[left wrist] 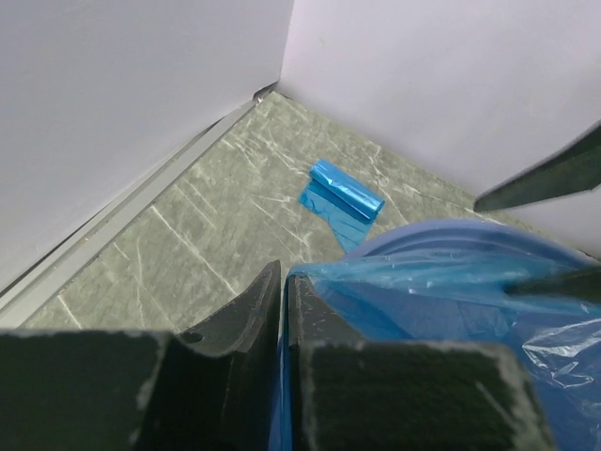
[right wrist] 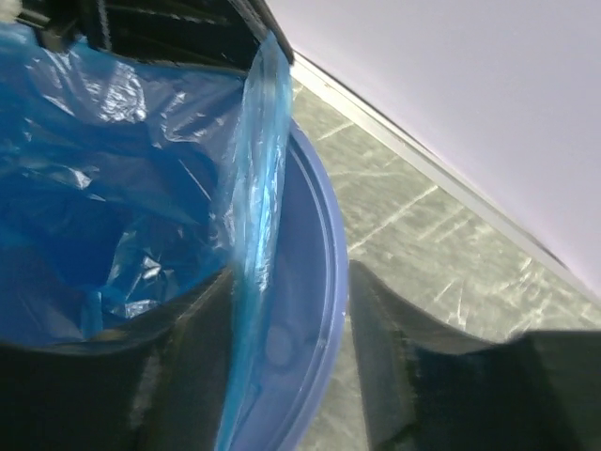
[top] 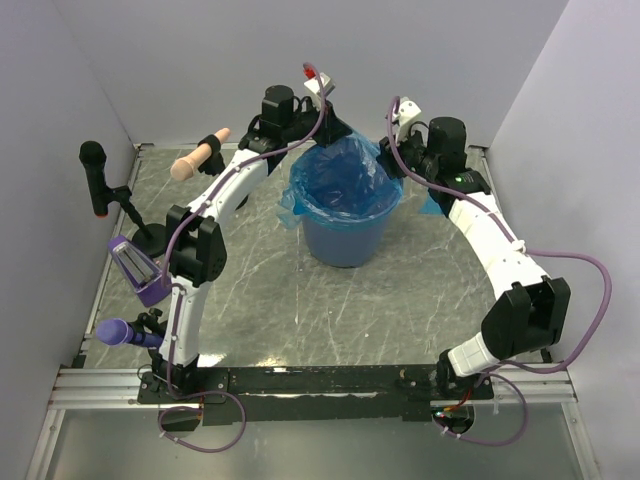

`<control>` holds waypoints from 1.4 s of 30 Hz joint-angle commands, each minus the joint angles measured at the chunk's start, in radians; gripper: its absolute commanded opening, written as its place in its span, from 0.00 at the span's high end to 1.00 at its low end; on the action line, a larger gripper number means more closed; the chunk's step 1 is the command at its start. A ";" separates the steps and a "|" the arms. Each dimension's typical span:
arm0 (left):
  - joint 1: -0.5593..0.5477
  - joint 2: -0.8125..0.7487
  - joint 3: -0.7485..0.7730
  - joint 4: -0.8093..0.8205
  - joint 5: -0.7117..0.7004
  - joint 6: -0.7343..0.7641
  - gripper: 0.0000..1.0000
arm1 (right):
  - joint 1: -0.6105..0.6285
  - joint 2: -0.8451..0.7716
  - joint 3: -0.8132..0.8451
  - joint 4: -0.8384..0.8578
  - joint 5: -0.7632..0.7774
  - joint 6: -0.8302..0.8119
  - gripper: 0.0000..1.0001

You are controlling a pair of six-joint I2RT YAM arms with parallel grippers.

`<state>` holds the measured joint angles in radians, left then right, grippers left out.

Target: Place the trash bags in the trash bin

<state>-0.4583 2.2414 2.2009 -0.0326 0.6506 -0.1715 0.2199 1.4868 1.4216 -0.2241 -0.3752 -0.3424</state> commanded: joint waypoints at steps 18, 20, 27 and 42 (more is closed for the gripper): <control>0.044 0.017 -0.015 0.135 0.072 -0.161 0.69 | -0.215 0.076 0.030 0.107 -0.431 0.382 1.00; 0.053 0.024 -0.020 0.160 0.113 -0.203 0.72 | -0.251 0.072 -0.009 0.176 -0.503 0.459 1.00; 0.066 0.050 -0.053 0.255 0.256 -0.376 0.96 | -0.269 0.093 -0.096 0.338 -0.608 0.663 1.00; 0.064 0.044 -0.125 0.329 0.273 -0.655 0.99 | -0.333 0.159 -0.168 0.551 -0.693 0.911 1.00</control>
<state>-0.3798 2.2990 2.1132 0.3275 0.9436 -0.7296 -0.0914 1.6146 1.2675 0.2623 -1.0534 0.5007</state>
